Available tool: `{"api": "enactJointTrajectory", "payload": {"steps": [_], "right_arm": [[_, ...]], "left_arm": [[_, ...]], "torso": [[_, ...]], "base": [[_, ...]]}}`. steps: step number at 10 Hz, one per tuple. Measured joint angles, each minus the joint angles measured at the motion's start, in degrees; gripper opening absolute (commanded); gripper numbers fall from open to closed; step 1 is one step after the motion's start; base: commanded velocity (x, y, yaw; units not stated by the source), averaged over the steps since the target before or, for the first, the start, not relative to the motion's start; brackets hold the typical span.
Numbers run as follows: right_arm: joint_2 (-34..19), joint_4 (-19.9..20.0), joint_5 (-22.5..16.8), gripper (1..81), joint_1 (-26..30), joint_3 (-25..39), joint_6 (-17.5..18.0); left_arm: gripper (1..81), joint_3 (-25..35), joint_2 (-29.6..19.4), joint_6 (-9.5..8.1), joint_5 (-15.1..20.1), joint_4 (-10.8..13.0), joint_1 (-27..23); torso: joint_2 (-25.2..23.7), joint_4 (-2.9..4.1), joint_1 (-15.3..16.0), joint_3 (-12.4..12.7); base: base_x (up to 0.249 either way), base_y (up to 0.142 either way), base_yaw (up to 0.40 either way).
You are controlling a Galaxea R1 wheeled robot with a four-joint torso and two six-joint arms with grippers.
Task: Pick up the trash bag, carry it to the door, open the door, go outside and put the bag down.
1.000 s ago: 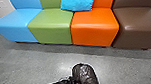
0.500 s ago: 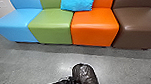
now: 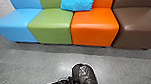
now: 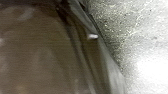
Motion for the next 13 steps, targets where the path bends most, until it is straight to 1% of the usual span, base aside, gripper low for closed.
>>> {"api": "enactJointTrajectory", "payload": {"steps": [3, 5, 11, 12, 13], "right_arm": [[0.62, 0.0, 0.0, 81.1, 0.0, -0.41, 0.07], [0.73, 0.0, 0.05, 81.1, 0.0, -0.63, 0.22], [0.6, 0.02, 0.46, 81.1, 0.49, -0.78, 0.35], [0.71, 0.02, 0.41, 81.1, 0.49, -0.91, 0.38], [0.85, 0.02, 0.44, 81.1, 0.49, -0.95, 0.38]], "left_arm": [[1.0, 2.35, -4.13, -0.06, -0.02, -0.02, 0.0], [1.0, 3.45, -4.69, -0.24, -0.02, -0.02, -0.02], [1.0, 3.75, -5.0, -0.26, -0.13, -0.02, -0.57], [1.0, 3.97, -5.33, -0.28, -0.02, 0.0, -0.63], [1.0, 4.52, -5.57, -0.45, 0.0, -0.02, -0.59]], "torso": [[0.59, 0.0, -0.29, 0.0], [3.96, 0.0, -2.34, 0.0], [15.58, 0.0, -9.64, 0.02], [17.01, 0.0, -10.45, 0.48], [18.4, 0.0, -11.37, 1.68]], "base": [[0.0, 0.0, 0.0], [0.0, 0.0, 0.0], [0.0, 0.0, 0.0], [0.0, 0.0, 0.0], [0.0, 0.0, 0.0]]}}
